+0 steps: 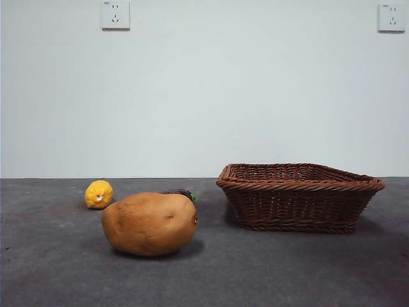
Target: Help me put the vegetables on the table into the basket
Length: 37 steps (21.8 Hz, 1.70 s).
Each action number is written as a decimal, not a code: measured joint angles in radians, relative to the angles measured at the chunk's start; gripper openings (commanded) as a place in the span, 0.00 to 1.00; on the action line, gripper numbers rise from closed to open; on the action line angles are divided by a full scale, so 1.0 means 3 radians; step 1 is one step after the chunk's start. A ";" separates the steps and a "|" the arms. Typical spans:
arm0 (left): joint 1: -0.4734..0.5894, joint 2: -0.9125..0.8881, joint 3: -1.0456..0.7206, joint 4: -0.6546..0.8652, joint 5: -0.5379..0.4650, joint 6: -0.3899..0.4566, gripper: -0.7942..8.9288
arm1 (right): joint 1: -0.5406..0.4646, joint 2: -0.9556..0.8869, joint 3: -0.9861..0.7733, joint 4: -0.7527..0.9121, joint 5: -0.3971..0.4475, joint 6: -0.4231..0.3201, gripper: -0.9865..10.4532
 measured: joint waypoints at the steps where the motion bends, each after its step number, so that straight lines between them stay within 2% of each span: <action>1: 0.0000 0.0000 0.0000 0.0000 0.0001 -0.0001 0.08 | 0.0000 0.0000 0.0000 0.0001 0.0000 0.0000 0.09; 13: 0.0000 0.0000 0.0000 0.0000 0.0000 0.0000 0.08 | 0.0000 0.0000 0.0000 0.0001 -0.0003 0.0001 0.09; 17: 0.0000 0.0000 0.0000 0.0000 0.0001 -0.0001 0.08 | 0.0000 0.0000 0.0000 0.0008 -0.0130 0.0107 0.09; 23: 0.0000 0.0000 0.0000 0.0000 0.0001 -0.0076 0.08 | 0.0000 0.0000 0.0000 0.0015 -0.0228 0.0657 0.09; 30: 0.0000 0.0008 0.0000 0.0118 -0.0001 -0.0510 0.08 | 0.0000 0.0000 0.0005 0.0017 -0.0343 0.1503 0.08; 33: 0.0000 0.0024 0.0029 0.0131 0.0000 -0.0596 0.08 | 0.0000 0.0000 0.0042 -0.0013 -0.0478 0.1701 0.08; 37: 0.0000 0.0104 0.0231 0.0128 0.0001 -0.0640 0.08 | 0.0000 0.0011 0.0234 -0.0025 -0.0542 0.1802 0.08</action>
